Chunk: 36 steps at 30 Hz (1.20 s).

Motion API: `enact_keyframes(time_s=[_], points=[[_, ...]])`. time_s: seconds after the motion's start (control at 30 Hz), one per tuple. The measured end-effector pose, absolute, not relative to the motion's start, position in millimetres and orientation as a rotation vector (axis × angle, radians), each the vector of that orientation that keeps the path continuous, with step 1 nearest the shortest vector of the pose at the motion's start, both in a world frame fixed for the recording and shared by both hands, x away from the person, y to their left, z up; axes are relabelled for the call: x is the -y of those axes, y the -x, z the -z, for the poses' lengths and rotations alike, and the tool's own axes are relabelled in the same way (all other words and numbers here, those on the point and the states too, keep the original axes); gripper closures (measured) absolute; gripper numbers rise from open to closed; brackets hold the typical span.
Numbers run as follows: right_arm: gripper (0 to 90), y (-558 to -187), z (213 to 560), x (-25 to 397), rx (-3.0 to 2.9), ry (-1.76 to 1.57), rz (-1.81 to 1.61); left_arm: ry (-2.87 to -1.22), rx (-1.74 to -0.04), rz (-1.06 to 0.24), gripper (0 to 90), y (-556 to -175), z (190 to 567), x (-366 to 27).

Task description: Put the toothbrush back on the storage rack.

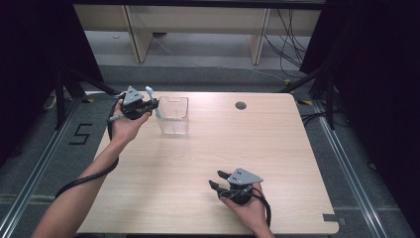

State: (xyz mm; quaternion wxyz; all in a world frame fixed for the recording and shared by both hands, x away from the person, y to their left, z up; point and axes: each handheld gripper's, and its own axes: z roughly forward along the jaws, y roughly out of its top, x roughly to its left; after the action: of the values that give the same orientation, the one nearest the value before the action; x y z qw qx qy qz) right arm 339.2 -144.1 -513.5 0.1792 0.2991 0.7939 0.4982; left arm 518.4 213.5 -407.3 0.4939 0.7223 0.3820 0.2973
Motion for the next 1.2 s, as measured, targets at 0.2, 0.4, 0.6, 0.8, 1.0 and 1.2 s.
enact_keyframes(time_s=[0.2,0.4,0.6,0.8,1.0,1.2], points=[[51.6,-340,514,144,-2.25,-0.83,-1.403,-1.762,-0.922,-0.719,83.0,-519,410,-213],[51.6,-339,514,143,-2.261,-0.841,-1.414,-1.766,-0.924,-0.715,83.0,-519,414,-213],[51.6,-338,514,142,-2.262,-0.865,-1.414,-1.769,-0.93,-0.71,83.0,-520,418,-212],[51.6,-339,514,143,-2.257,-0.849,-1.409,-1.774,-0.931,-0.707,83.0,-521,421,-212],[51.6,-340,514,143,-2.251,-0.835,-1.406,-1.78,-0.932,-0.706,83.0,-522,424,-211],[51.6,-338,514,143,-2.256,-0.86,-1.417,-1.783,-0.939,-0.7,83.0,-523,429,-211]])
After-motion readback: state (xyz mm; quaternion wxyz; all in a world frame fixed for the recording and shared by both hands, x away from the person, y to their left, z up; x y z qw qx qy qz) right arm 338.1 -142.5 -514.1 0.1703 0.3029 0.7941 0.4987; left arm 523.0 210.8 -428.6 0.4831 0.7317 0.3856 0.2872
